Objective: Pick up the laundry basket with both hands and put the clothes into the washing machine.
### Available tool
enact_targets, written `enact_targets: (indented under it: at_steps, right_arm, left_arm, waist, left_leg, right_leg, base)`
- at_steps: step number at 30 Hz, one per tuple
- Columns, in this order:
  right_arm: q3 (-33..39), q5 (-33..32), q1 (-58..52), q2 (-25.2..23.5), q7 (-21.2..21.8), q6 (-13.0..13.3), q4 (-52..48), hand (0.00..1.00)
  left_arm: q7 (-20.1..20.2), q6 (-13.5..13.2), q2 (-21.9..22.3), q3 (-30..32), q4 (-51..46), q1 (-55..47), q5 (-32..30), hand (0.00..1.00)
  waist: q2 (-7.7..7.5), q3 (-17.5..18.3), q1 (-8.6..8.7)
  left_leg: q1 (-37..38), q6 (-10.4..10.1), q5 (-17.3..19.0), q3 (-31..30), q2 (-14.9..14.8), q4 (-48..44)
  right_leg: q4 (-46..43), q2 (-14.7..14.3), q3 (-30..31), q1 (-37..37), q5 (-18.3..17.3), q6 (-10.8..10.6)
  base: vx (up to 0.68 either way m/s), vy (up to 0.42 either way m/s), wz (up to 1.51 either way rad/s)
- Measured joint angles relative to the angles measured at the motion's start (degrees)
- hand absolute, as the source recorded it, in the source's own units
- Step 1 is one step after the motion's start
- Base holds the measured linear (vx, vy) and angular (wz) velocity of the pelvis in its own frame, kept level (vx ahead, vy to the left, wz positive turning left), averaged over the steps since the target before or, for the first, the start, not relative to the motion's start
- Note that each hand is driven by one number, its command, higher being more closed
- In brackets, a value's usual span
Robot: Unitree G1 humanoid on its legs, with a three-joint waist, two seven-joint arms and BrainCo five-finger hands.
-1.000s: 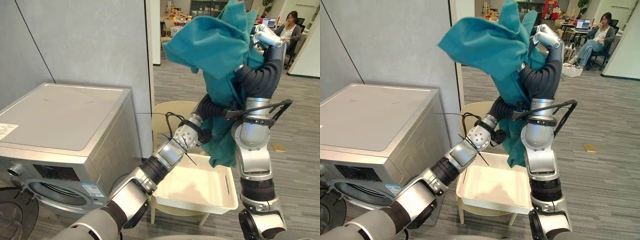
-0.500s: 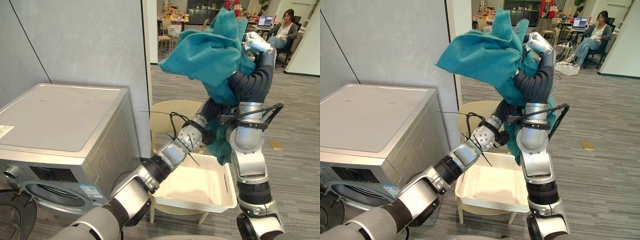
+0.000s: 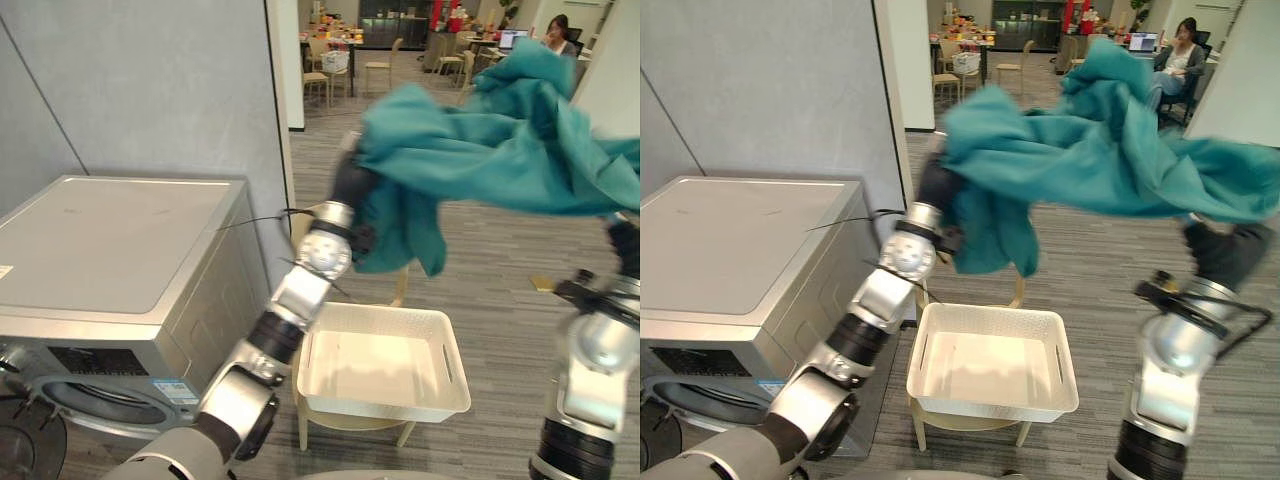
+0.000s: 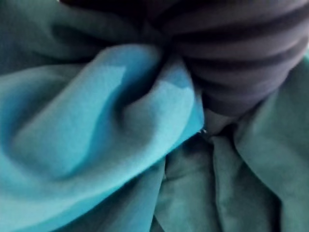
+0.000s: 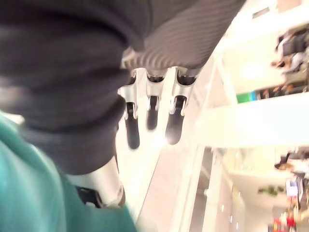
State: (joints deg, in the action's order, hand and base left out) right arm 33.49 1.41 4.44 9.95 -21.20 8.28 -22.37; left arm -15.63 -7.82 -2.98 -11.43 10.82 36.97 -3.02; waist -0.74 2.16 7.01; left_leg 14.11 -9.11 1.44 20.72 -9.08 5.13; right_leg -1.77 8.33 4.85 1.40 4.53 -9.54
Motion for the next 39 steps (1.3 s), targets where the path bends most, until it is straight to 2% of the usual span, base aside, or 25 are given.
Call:
enact_targets:
  at_steps: [4,9,12,16,19,22,26,29,31,33,36,39]
  right_arm:
    - [9.11,-0.96,-3.54,0.46,-0.19,-0.05,0.87,0.00]
    - [12.72,-0.94,-8.25,0.10,0.17,-0.15,2.66,0.00]
    - [14.63,-1.04,-11.97,-2.45,0.48,-0.82,4.43,0.00]
    - [17.35,-3.15,-18.10,-8.86,2.36,-1.03,8.98,0.00]
    - [17.32,-5.06,-25.18,-15.64,4.10,-1.05,10.76,0.00]
    - [15.72,-9.38,-31.81,-17.74,5.77,-1.01,12.86,0.00]
    - [13.86,-14.78,-33.61,-18.33,8.03,-0.90,17.99,0.00]
    - [13.23,-18.61,-33.73,-18.30,10.36,-0.78,23.85,0.00]
    - [13.01,-20.68,-33.68,-18.30,11.48,-0.75,28.75,0.00]
    - [12.61,-21.72,-33.51,-18.31,11.56,-0.60,33.39,0.00]
    - [12.16,-23.66,-32.72,-18.20,12.60,-0.39,44.48,0.00]
    - [10.16,-25.02,-31.23,-17.33,12.83,-0.20,56.27,0.00]
  left_arm:
    - [-1.04,0.02,-4.24,9.18,-4.63,-4.45,0.07,1.00]
    - [-1.49,-0.07,-4.63,16.12,-11.87,-9.25,0.12,1.00]
    - [-2.00,-1.16,-4.98,21.65,-19.93,-14.59,0.13,1.00]
    - [-1.99,-3.80,-5.06,31.09,-30.13,-25.64,0.29,1.00]
    - [-1.88,-5.72,-2.43,39.48,-36.95,-38.46,1.37,1.00]
    - [-2.35,-7.60,2.61,45.81,-40.94,-47.59,2.73,1.00]
    - [-5.20,-8.46,4.82,53.38,-42.24,-54.43,4.00,1.00]
    - [-8.00,-8.87,5.13,57.99,-39.83,-56.23,4.56,1.00]
    - [-10.75,-8.45,5.19,61.04,-32.25,-56.25,3.36,1.00]
    - [-11.33,-7.46,5.25,61.92,-23.48,-56.25,3.51,1.00]
    - [-10.22,-5.65,7.98,60.17,-8.44,-56.23,4.73,1.00]
    - [-7.78,-4.17,8.66,54.67,7.05,-56.22,5.20,1.00]
  waist:
    - [0.15,0.06,0.53]
    - [0.20,0.07,0.51]
    - [0.49,0.05,0.49]
    - [0.89,0.19,0.40]
    - [1.64,0.63,-0.25]
    - [2.02,0.74,-1.82]
    - [2.24,0.41,-3.28]
    - [2.38,0.49,-4.49]
    - [2.82,0.52,-5.07]
    - [3.07,0.80,-5.24]
    - [2.96,1.18,-6.11]
    - [2.38,1.29,-6.49]
  left_leg:
    - [-0.42,-0.17,0.13,0.01,0.01,-0.03]
    - [-0.78,-0.02,0.03,-0.18,0.00,-0.10]
    - [-0.86,-0.01,0.16,-0.37,-0.01,-0.16]
    - [-1.84,0.25,0.79,-1.63,-0.01,-1.27]
    - [-2.41,0.36,1.33,-2.68,-0.01,-1.78]
    - [-2.04,0.48,2.47,-3.49,-0.13,-3.21]
    - [-2.32,0.58,4.41,-3.70,-0.86,-5.51]
    - [-3.02,0.43,4.76,-4.73,-1.12,-5.72]
    - [-3.65,0.44,4.68,-5.85,-1.44,-6.01]
    - [-3.60,0.40,4.33,-6.36,-1.84,-6.17]
    - [-3.61,0.13,4.16,-6.48,-1.99,-6.32]
    - [-3.71,0.06,4.23,-6.32,-1.95,-6.64]
  right_leg:
    - [0.00,-0.04,0.12,0.65,-0.01,0.01]
    - [0.00,-0.03,-0.01,0.89,-0.02,0.02]
    - [-0.03,-0.01,-0.13,0.89,-0.14,0.12]
    - [-0.25,0.50,-1.21,0.74,-0.68,0.02]
    - [-1.73,0.89,-2.16,0.61,-2.04,-0.06]
    - [-3.23,1.42,-3.41,-0.44,-3.54,-0.18]
    - [-4.20,1.69,-4.83,-1.33,-5.02,0.14]
    - [-4.56,1.80,-6.22,-1.51,-5.56,0.27]
    - [-5.04,1.88,-7.73,-1.90,-6.09,0.40]
    - [-5.61,1.75,-8.52,-2.20,-6.60,0.35]
    - [-6.19,1.69,-8.96,-2.14,-6.83,0.31]
    - [-6.64,1.74,-8.91,-2.22,-7.05,0.23]
  base:
    - [0.00,-0.005,-0.01]
    - [0.00,0.000,0.00]
    - [0.00,0.000,0.00]
    - [0.00,-0.014,0.14]
    - [-0.01,-0.011,0.19]
    - [0.00,-0.006,0.16]
    - [-0.02,-0.011,0.18]
    - [-0.02,-0.026,0.21]
    - [0.02,-0.037,0.33]
    - [0.04,-0.040,0.22]
    - [0.04,-0.020,0.06]
    - [0.03,0.000,-0.02]
